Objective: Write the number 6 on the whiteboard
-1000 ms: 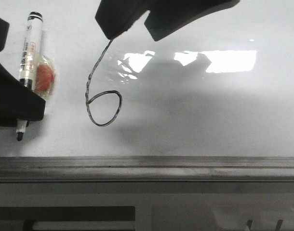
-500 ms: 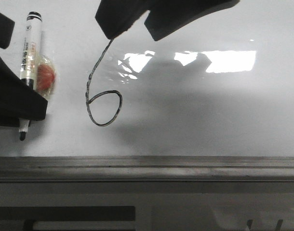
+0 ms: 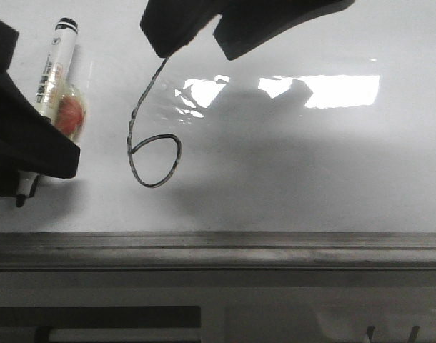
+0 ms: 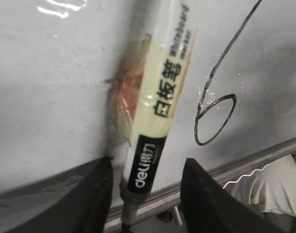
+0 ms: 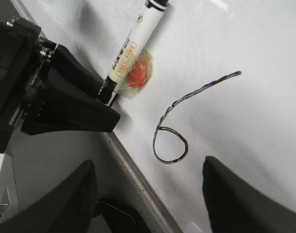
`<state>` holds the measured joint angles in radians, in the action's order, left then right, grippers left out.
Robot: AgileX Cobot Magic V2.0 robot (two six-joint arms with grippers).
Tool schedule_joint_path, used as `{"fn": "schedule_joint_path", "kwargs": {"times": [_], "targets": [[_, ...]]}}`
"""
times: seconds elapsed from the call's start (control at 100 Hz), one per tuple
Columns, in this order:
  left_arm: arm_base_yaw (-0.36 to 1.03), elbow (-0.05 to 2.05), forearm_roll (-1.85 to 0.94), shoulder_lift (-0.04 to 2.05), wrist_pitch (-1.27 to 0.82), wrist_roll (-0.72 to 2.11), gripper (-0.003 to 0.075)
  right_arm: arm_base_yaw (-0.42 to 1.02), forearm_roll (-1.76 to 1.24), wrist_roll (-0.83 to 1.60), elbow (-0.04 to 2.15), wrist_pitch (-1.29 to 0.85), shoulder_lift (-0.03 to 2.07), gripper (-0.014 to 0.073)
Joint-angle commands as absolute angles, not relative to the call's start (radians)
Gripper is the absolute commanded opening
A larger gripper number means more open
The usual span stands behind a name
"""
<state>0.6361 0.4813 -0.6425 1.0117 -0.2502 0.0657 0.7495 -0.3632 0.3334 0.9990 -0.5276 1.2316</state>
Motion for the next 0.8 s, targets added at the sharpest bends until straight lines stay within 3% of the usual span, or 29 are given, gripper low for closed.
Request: {"fn": "schedule_joint_path", "kwargs": {"times": [0.0, 0.4, 0.52, 0.69, 0.74, 0.79], "targets": [[0.632, 0.51, -0.635, 0.978, -0.206, 0.065, 0.0318, 0.743, -0.372, 0.344, 1.025, -0.468, 1.2, 0.0415], [0.632, 0.51, -0.553, 0.819, -0.28, 0.065, 0.0318, 0.743, -0.372, 0.344, 1.025, -0.468, 1.2, 0.0393], [0.632, 0.51, -0.535, 0.763, -0.333, 0.065, 0.0318, 0.743, -0.371, 0.344, 1.025, -0.468, 1.191, 0.0254], [0.632, 0.51, -0.519, 0.685, -0.393, 0.065, 0.0309, 0.743, -0.365, 0.344, 1.025, -0.459, 1.16, -0.0011], [0.632, 0.51, -0.519, 0.653, -0.397, 0.065, 0.0277, 0.743, -0.36, 0.344, 1.023, -0.451, 1.145, -0.0068], [0.632, 0.51, -0.513, 0.623, -0.397, 0.065, 0.0198, 0.743, -0.357, 0.344, 1.019, -0.44, 1.126, -0.0069]]}}
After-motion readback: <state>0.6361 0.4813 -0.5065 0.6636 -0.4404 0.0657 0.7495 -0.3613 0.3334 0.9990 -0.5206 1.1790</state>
